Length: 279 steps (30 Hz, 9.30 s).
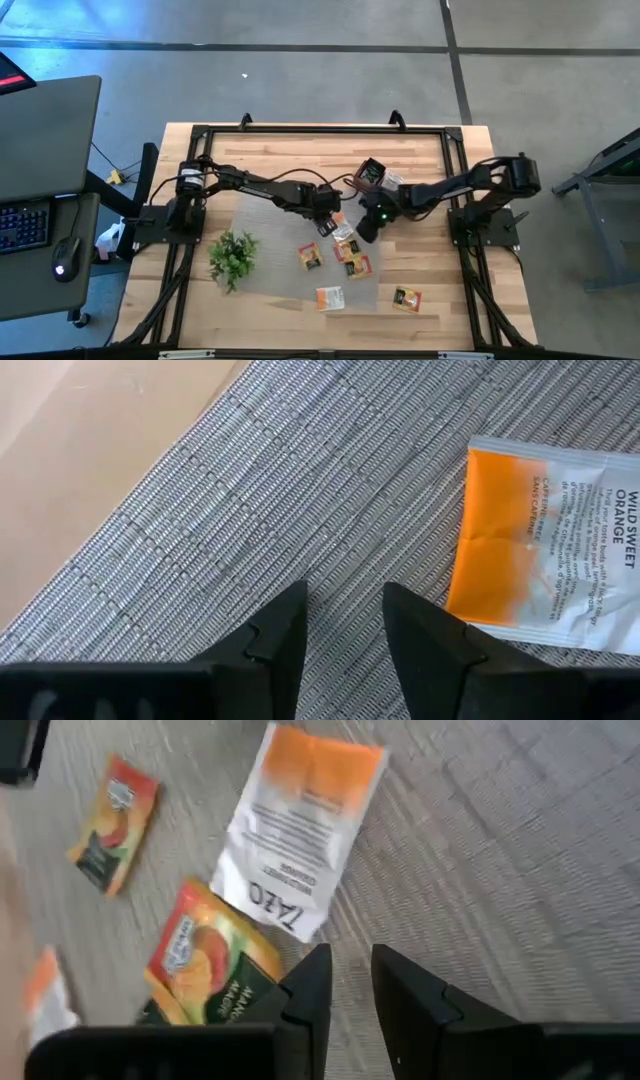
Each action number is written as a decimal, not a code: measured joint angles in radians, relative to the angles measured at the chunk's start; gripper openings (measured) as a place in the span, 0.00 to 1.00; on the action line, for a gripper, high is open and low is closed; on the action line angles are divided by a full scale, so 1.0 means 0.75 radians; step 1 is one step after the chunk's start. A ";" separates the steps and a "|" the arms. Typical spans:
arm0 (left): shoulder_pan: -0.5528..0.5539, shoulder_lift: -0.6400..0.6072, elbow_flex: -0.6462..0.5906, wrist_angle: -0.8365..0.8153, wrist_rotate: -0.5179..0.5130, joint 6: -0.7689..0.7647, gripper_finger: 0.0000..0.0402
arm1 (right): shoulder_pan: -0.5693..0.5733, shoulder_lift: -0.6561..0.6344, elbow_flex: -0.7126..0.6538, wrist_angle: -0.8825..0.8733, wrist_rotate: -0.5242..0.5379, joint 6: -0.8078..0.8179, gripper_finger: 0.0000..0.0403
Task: Pick & Place Tea
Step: Put the orange tea bag into the middle section of the wooden organizer
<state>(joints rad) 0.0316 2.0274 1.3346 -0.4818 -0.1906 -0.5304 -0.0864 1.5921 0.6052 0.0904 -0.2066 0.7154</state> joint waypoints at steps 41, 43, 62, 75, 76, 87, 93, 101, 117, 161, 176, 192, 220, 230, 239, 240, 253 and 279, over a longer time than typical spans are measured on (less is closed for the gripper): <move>-0.095 0.005 0.081 -0.165 0.002 -0.068 0.33 | -0.077 0.084 0.001 0.115 -0.051 -0.041 0.18; -0.095 0.006 0.080 -0.136 0.002 -0.067 0.33 | -0.077 0.084 0.000 0.145 -0.068 -0.025 0.18; -0.095 0.007 0.080 0.048 0.032 -0.037 0.33 | -0.057 0.082 0.005 0.095 -0.087 0.156 0.18; -0.095 0.007 0.080 0.120 0.038 -0.059 0.33 | -0.031 0.082 0.003 0.124 -0.061 0.112 0.18; -0.095 0.007 0.080 0.120 0.039 -0.048 0.33 | -0.040 0.082 0.003 0.124 -0.058 0.091 0.18; -0.095 0.045 0.078 0.185 0.035 -0.037 0.33 | -0.058 0.064 0.002 0.055 -0.223 0.176 0.18; -0.095 0.085 0.081 0.239 0.026 -0.047 0.33 | -0.023 0.063 0.004 0.008 -0.169 0.251 0.18; -0.085 0.087 0.082 0.231 0.018 -0.136 0.33 | -0.048 0.054 0.004 -0.006 -0.160 0.132 0.18; -0.061 0.050 0.077 0.157 -0.045 -0.064 0.33 | -0.003 -0.009 0.002 0.063 -0.001 -0.703 0.18; -0.203 -0.030 0.079 -0.080 0.048 -0.670 0.33 | -0.086 0.276 0.009 0.409 0.140 -1.129 0.17; -0.199 -0.025 0.079 -0.037 -0.001 -0.631 0.33 | -0.086 0.281 0.006 0.414 0.150 -1.137 0.06; -0.169 -0.014 0.079 0.023 -0.035 -0.375 0.04 | -0.085 0.281 0.001 0.524 0.100 -1.100 0.05; 0.035 -0.290 0.080 -0.090 0.347 0.610 0.01 | -0.189 -0.277 0.002 0.388 -0.196 -0.949 0.42; 0.045 -0.289 0.081 -0.047 0.329 0.667 0.01 | -0.200 -0.078 0.003 0.525 -0.193 -0.891 0.36; 0.046 -0.289 0.081 -0.060 0.251 0.678 0.01 | -0.198 -0.083 0.003 0.488 -0.198 -0.910 0.16; 0.046 -0.289 0.081 -0.060 0.247 0.677 0.01 | -0.198 -0.083 0.003 0.484 -0.199 -0.918 0.12; 0.046 -0.288 0.081 -0.056 0.060 0.685 0.01 | -0.198 -0.085 0.004 0.455 -0.078 -0.849 0.02; 0.057 -0.410 0.085 -0.121 -0.371 0.425 0.29 | -0.254 -0.551 0.002 0.120 0.289 -0.901 0.04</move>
<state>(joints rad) 0.0742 1.7197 1.3984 -0.5727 -0.4691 -0.2115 -0.2768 1.1790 0.6067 0.1804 0.0105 0.0393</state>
